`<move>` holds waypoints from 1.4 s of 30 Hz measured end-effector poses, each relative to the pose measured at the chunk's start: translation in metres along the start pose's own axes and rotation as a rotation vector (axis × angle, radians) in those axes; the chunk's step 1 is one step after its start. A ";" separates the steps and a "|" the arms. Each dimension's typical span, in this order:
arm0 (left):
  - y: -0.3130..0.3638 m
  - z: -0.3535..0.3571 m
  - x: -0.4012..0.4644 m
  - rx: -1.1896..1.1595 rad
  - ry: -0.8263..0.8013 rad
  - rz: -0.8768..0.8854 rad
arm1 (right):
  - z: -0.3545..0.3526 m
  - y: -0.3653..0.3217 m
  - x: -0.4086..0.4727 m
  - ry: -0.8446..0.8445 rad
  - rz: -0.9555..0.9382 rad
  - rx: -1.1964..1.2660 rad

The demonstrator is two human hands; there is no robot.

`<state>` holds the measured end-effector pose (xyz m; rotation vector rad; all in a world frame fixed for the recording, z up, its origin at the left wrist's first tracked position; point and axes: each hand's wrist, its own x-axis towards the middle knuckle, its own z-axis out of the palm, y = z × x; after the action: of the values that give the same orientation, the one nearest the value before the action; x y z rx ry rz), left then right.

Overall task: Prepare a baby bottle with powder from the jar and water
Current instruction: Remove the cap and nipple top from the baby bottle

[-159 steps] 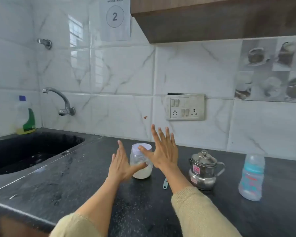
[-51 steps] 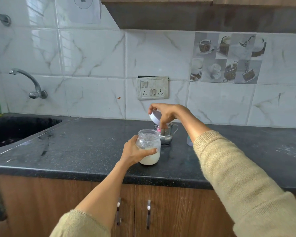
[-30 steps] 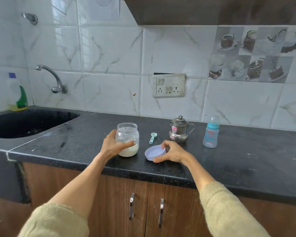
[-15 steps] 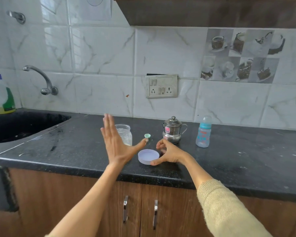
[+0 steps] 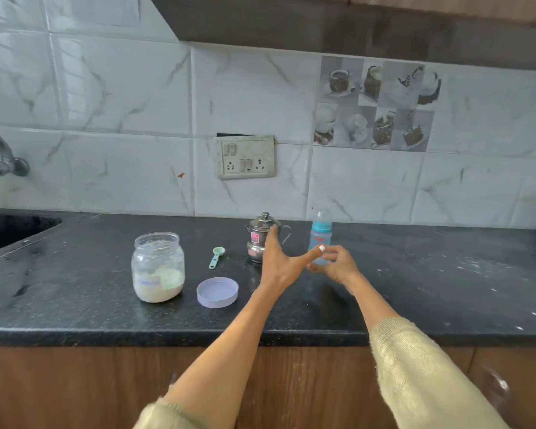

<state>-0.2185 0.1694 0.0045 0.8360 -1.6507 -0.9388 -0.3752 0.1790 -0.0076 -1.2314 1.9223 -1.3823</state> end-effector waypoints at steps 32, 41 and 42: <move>-0.049 0.015 0.038 0.066 -0.142 -0.176 | 0.032 0.009 0.003 -0.053 -0.126 0.025; -0.037 -0.025 -0.011 0.055 0.037 -0.181 | 0.066 -0.007 -0.057 -0.067 -0.178 0.023; -0.036 -0.028 -0.015 0.064 0.058 -0.171 | 0.069 -0.008 -0.061 -0.059 -0.185 0.020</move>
<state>-0.1854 0.1608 -0.0284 1.0516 -1.5855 -0.9732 -0.2880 0.1968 -0.0341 -1.4546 1.7876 -1.4354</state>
